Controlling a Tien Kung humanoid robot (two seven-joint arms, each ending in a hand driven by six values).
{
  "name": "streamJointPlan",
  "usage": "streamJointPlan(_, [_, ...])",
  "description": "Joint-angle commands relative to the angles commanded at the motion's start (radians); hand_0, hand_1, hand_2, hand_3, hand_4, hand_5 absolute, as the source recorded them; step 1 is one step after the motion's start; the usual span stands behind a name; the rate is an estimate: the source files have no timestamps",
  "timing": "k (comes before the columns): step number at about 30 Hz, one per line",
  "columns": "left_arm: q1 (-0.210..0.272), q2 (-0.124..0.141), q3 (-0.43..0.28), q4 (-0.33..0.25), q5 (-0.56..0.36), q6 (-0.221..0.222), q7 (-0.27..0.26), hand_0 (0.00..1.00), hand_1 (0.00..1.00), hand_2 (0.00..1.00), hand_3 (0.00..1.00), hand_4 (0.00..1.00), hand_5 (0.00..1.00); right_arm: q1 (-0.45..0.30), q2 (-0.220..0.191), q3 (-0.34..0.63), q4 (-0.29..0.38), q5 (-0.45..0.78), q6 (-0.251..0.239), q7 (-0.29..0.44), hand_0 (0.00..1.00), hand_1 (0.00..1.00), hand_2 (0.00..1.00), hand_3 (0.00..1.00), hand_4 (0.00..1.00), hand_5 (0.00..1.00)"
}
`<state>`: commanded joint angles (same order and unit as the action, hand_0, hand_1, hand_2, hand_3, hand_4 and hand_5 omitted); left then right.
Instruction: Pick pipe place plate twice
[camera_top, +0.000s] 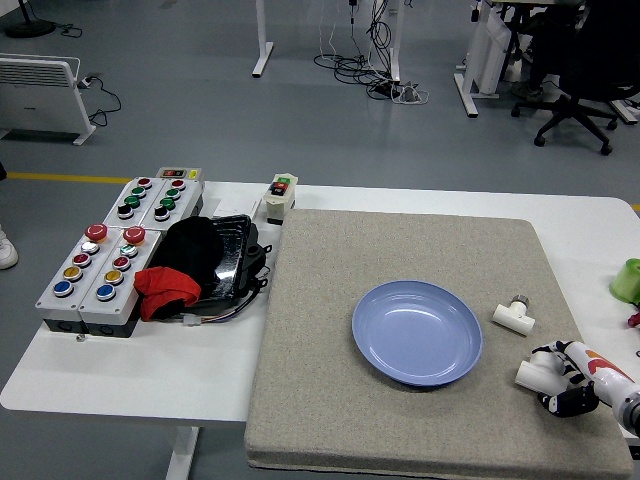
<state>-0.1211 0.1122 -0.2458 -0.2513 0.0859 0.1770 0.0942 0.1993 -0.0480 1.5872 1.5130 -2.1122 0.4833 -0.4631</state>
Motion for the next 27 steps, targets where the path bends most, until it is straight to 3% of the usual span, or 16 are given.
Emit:
streamJointPlan(6, [-0.001,0.000,0.001,0.000,-0.002,0.000,0.000,0.622,0.588,0.519,0.589,0.266,0.998,0.001,-0.002,0.001,0.014,0.014,-0.042,0.011,0.423,0.510,0.532,0.690,0.522,0.012])
streamJointPlan(15, [0.000,0.001,0.001,0.000,-0.003,0.000,0.000,0.622,0.588,0.518,0.590,0.268,0.998,0.062,-0.007,-0.052,0.024,0.058,-0.164,0.071,0.414,0.503,0.531,0.669,0.503,0.032])
streamJointPlan(17, [0.002,0.000,0.001,0.000,-0.005,0.000,0.000,0.622,0.588,0.518,0.590,0.268,0.998,0.102,-0.012,-0.102,0.007,0.063,-0.202,0.094,0.414,0.503,0.531,0.669,0.503,0.032])
streamJointPlan(19, [0.003,-0.001,0.001,0.000,-0.007,0.001,0.000,0.622,0.588,0.518,0.590,0.268,0.998,0.136,-0.016,-0.144,-0.012,0.069,-0.217,0.106,0.414,0.503,0.531,0.669,0.503,0.032])
streamJointPlan(20, [0.003,-0.001,0.001,0.000,-0.007,0.001,0.000,0.622,0.588,0.519,0.589,0.267,0.998,0.145,-0.016,-0.159,-0.016,0.070,-0.219,0.108,0.465,0.528,0.538,0.665,0.499,0.037])
streamJointPlan(25, [0.008,-0.002,0.000,0.001,-0.010,0.003,0.001,0.622,0.588,0.519,0.589,0.267,0.998,0.242,-0.006,-0.287,-0.101,0.093,-0.249,0.141,0.465,0.528,0.538,0.665,0.499,0.037])
streamJointPlan(26, [0.009,-0.003,0.000,0.001,-0.011,0.003,0.001,0.622,0.588,0.519,0.589,0.266,0.998,0.262,0.000,-0.311,-0.124,0.099,-0.253,0.148,0.695,0.640,0.598,0.673,0.503,0.050])
streamJointPlan(27, [0.011,-0.003,0.000,0.000,-0.012,0.003,0.001,0.622,0.588,0.519,0.589,0.266,0.998,0.282,0.007,-0.336,-0.149,0.102,-0.258,0.154,0.695,0.640,0.598,0.673,0.503,0.050])
